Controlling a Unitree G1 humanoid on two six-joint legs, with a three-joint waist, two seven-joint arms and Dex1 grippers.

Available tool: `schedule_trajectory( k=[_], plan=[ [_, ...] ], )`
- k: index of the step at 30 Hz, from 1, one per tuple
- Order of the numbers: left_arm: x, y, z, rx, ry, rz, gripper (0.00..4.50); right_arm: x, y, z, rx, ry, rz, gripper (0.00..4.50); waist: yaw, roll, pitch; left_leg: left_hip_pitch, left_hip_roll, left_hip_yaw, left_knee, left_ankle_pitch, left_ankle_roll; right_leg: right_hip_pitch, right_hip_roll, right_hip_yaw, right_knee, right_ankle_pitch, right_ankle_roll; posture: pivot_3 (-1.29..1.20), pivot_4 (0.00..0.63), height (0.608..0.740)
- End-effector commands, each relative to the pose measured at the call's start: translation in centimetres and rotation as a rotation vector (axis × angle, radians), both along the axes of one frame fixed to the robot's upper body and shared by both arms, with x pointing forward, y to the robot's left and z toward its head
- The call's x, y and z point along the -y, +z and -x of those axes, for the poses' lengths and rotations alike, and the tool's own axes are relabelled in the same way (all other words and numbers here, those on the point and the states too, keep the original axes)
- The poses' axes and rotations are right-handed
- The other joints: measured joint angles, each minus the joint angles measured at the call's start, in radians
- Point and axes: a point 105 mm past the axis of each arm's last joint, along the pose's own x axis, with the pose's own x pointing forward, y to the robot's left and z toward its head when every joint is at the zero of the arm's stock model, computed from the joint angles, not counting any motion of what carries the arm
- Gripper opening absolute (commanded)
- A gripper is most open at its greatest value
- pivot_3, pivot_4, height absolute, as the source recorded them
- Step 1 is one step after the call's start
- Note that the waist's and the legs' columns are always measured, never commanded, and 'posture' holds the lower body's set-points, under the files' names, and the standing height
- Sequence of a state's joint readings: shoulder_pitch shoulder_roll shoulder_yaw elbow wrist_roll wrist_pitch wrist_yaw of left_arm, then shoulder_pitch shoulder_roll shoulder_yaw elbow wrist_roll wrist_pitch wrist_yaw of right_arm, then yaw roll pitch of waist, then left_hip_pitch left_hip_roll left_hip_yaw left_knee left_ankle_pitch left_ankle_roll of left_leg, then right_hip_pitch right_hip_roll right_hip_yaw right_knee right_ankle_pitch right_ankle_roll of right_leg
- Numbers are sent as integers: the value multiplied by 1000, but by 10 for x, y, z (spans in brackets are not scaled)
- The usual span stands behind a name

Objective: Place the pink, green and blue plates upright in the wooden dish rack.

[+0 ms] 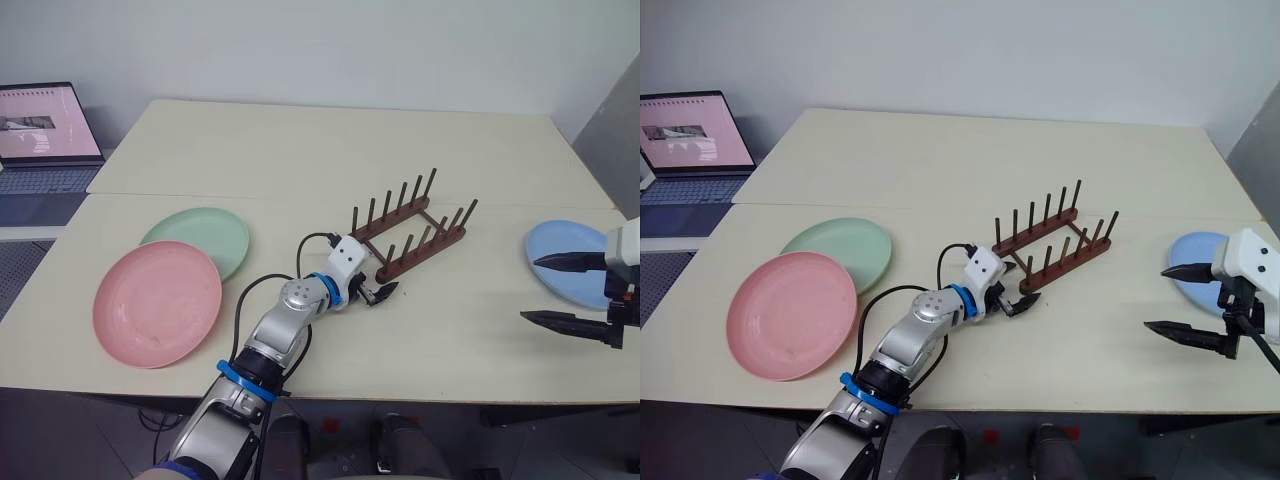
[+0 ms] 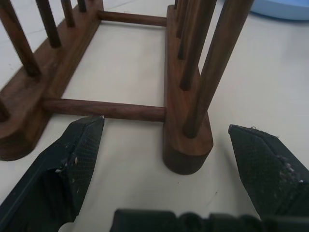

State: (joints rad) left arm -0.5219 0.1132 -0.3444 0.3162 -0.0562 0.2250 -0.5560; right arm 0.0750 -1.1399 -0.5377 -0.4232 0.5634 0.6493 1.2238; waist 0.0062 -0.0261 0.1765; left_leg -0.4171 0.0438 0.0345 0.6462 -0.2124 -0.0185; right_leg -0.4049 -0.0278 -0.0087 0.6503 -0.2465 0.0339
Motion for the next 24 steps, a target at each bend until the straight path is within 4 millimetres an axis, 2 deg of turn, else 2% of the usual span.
schedule_trajectory(
  k=[1, 10, 11, 17, 24],
  plan=[
    [8, 7, -1, 37, -13, 18, 4132, -12, 11, -1, 39, 25, -42, 4500, 0, 0, 0, 0, 0, 0, 0, 0, 0, 0, 0, 0, 0, 0, 0, 0, 150, 739],
    [13, 5, 1, 28, -28, 44, 1500, -17, 16, -5, 77, 7, -84, 4500, 2, 0, 0, 0, 0, 0, 1, 0, 0, 0, 0, 0, 0, 0, 0, 0, 150, 739],
    [12, 5, 2, 29, -30, 47, 1096, -17, 17, -6, 102, 4, -84, 4500, 2, 0, 0, 0, 0, 0, 1, 0, 0, 0, 0, 0, 0, 0, 0, 0, 150, 739],
    [2, 13, 8, 73, -129, 16, 1038, -15, 12, -2, 119, -20, -96, 4500, 1, 0, 0, 0, 1, 0, 0, 0, 0, 0, 1, 0, 0, 0, 0, 0, 150, 739],
    [-6, 20, 35, 54, -430, -45, 1038, 12, 0, 20, 60, -118, -39, 4500, 5, 0, 0, -1, 1, 0, 0, 0, 0, 0, 1, -1, 0, 0, -1, 0, 150, 739]
  ],
)
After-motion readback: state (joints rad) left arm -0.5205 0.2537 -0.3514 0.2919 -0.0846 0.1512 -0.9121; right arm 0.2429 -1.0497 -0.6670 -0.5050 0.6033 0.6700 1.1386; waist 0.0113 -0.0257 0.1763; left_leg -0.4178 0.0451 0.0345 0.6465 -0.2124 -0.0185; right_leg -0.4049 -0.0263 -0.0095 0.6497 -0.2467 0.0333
